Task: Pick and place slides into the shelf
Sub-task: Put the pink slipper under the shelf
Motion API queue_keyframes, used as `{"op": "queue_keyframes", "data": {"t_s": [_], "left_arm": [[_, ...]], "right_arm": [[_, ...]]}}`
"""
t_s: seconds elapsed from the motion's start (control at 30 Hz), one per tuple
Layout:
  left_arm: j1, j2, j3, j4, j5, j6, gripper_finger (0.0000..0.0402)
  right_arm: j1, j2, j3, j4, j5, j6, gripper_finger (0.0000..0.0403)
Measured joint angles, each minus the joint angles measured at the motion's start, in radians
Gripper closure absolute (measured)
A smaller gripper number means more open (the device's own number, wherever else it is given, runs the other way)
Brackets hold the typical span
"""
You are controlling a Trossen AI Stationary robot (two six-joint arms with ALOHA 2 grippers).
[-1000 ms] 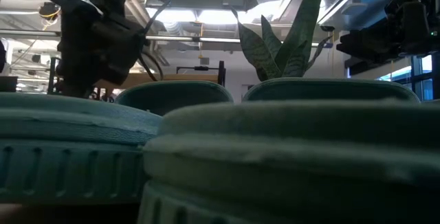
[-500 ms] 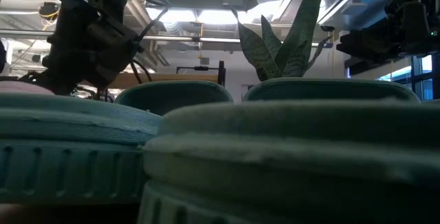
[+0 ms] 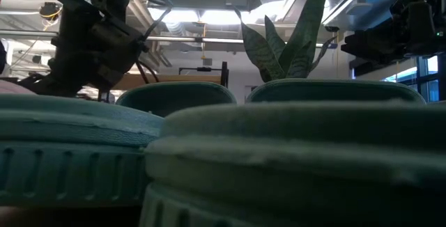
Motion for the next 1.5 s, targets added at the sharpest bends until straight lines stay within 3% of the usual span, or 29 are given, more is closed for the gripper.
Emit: {"op": "queue_keyframes", "data": {"t_s": [0.37,0.7,1.37,1.5], "left_arm": [[0.000,0.000,0.000,0.018,-0.027,-0.008,0.0359],[0.000,0.000,0.000,0.015,-0.058,-0.031,0.0394],[0.000,0.000,0.006,0.027,-0.161,-0.082,0.0400],[0.000,0.000,0.006,0.041,-0.161,-0.082,0.0385]], "right_arm": [[0.000,0.000,0.000,0.000,0.000,0.000,0.0182],[0.000,0.000,0.000,0.000,-0.001,-0.001,0.0182],[0.000,0.000,0.000,0.000,-0.001,-0.003,0.0182],[0.000,0.000,0.000,0.000,-0.001,-0.002,0.0182]]}}
